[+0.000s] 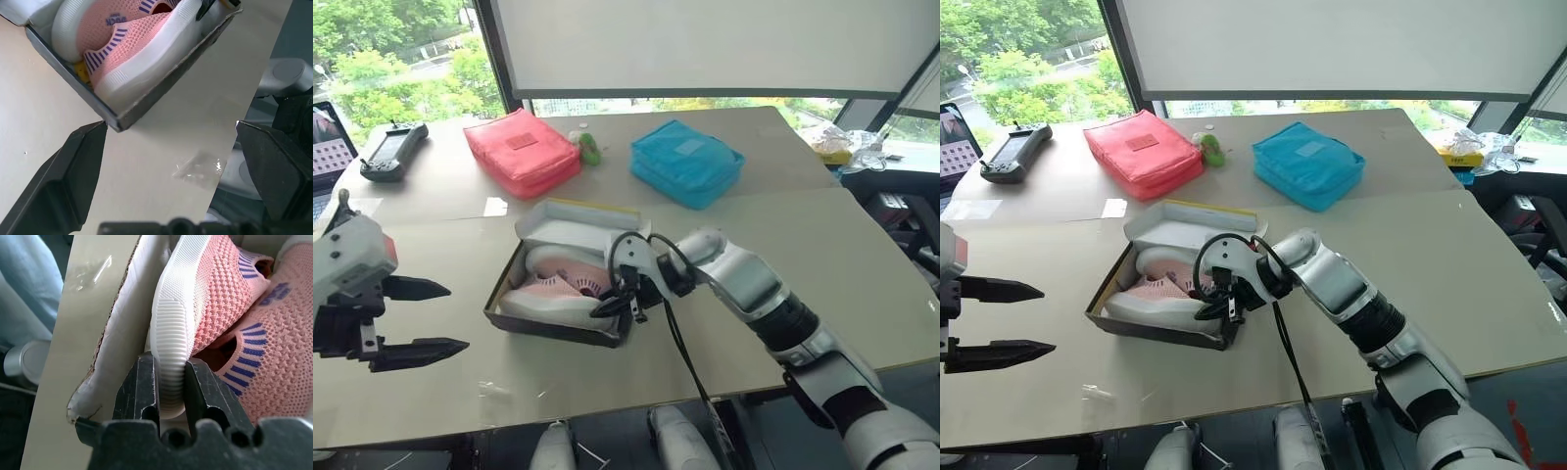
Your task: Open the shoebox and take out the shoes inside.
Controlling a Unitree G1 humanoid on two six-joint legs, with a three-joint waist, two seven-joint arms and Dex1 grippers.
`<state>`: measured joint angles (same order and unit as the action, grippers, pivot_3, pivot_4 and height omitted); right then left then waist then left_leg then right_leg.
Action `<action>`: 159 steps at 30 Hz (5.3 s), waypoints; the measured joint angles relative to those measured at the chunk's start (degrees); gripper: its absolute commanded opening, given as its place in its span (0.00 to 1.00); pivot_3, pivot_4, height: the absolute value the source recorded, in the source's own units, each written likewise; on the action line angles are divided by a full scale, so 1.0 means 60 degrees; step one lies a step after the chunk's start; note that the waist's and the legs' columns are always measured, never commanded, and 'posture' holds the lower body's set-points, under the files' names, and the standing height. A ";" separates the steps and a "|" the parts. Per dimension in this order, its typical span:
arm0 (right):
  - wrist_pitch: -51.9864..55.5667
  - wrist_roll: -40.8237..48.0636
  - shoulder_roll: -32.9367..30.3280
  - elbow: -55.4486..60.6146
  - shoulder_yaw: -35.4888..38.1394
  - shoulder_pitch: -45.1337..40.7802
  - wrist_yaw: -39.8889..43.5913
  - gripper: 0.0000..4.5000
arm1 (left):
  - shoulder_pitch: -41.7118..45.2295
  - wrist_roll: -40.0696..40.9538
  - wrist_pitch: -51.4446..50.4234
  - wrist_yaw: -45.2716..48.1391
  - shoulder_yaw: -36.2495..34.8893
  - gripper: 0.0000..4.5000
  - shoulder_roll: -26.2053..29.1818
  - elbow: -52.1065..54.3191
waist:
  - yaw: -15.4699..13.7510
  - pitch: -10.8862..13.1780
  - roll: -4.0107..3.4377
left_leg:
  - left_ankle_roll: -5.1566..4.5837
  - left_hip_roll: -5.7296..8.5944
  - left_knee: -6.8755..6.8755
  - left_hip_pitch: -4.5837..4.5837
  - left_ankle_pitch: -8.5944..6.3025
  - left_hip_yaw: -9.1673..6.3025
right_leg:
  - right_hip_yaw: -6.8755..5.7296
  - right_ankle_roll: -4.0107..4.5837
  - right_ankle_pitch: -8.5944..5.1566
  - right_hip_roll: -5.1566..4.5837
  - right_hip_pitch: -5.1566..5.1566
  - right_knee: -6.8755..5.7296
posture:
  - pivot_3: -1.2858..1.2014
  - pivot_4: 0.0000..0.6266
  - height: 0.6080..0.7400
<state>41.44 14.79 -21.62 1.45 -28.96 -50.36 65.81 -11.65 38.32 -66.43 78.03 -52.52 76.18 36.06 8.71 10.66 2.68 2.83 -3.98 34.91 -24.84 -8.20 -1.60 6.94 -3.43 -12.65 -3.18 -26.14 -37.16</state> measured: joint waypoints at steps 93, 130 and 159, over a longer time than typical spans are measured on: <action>-0.1859 -0.1836 -0.1353 0.1063 -0.0194 -0.0543 -0.1173 0.99 | 0.2836 0.0135 0.2204 -0.1017 0.4661 1.00 0.0392 -0.1989 | -0.0442 0.0010 -0.0016 | 0.0000 0.0007 0.0041 -0.0071 0.0000 0.0006 | 0.0021 -0.0039 0.0026 0.0004 -0.0024 0.0012 | 0.52 0.24 1.00; -0.7265 -0.6396 0.0103 -0.2043 -0.1610 -0.0861 -0.1543 0.87 | 0.1985 0.0255 0.1462 -0.1310 0.3325 1.00 0.0106 -0.1136 | -0.0484 -0.0028 0.0044 | 0.0000 0.0000 0.0056 0.0023 0.0028 0.0003 | 0.0008 0.0030 0.0026 0.0007 0.0044 0.0001 | 0.52 0.24 1.00; -0.6995 -0.5901 0.0779 -0.1838 -0.0471 -0.0733 -0.1979 0.03 | 0.2506 0.0369 0.1509 -0.1645 0.3730 1.00 0.0106 -0.1194 | -0.0258 -0.0027 0.0044 | -0.0005 -0.0001 0.0008 0.0017 0.0033 0.0003 | 0.0010 0.0027 0.0025 0.0009 0.0017 -0.0001 | 0.52 0.24 1.00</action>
<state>-0.53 -20.62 -16.95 -9.58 -31.79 -54.76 53.93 3.39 40.53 -57.38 68.16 -30.14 76.81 28.90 7.16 10.49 2.94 2.80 -3.98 34.96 -24.74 -8.00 -1.59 7.00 -3.27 -12.51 -3.13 -26.04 -37.16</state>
